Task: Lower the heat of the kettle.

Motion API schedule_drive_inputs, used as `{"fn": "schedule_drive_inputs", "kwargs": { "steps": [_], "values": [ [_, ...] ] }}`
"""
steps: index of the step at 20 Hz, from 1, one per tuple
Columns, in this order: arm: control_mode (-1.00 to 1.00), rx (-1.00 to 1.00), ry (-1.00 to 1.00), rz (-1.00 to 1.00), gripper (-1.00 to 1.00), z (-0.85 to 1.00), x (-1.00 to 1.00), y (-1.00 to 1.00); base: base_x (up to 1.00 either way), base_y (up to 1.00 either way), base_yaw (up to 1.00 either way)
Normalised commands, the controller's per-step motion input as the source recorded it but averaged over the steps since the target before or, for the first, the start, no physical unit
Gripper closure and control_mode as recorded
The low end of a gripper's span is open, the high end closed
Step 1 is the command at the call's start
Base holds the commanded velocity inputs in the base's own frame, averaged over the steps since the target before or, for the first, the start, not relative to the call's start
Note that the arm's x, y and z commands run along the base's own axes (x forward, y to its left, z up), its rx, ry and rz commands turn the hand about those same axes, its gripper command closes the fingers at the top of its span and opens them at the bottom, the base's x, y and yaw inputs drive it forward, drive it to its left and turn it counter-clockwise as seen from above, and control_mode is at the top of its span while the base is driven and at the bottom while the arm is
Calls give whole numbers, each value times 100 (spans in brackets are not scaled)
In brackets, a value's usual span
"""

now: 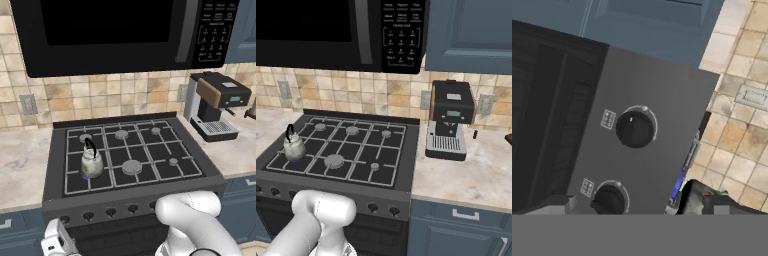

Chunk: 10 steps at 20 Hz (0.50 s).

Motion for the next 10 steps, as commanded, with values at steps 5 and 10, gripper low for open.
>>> {"fn": "schedule_drive_inputs", "kwargs": {
  "steps": [5, 10],
  "values": [
    [-100, 0, -1, 1, -100, -18, 21, 1, 0, 0, 0],
    [-100, 2, 0, 0, -100, -9, 25, 5, 0, 0, 0]
  ]
}}
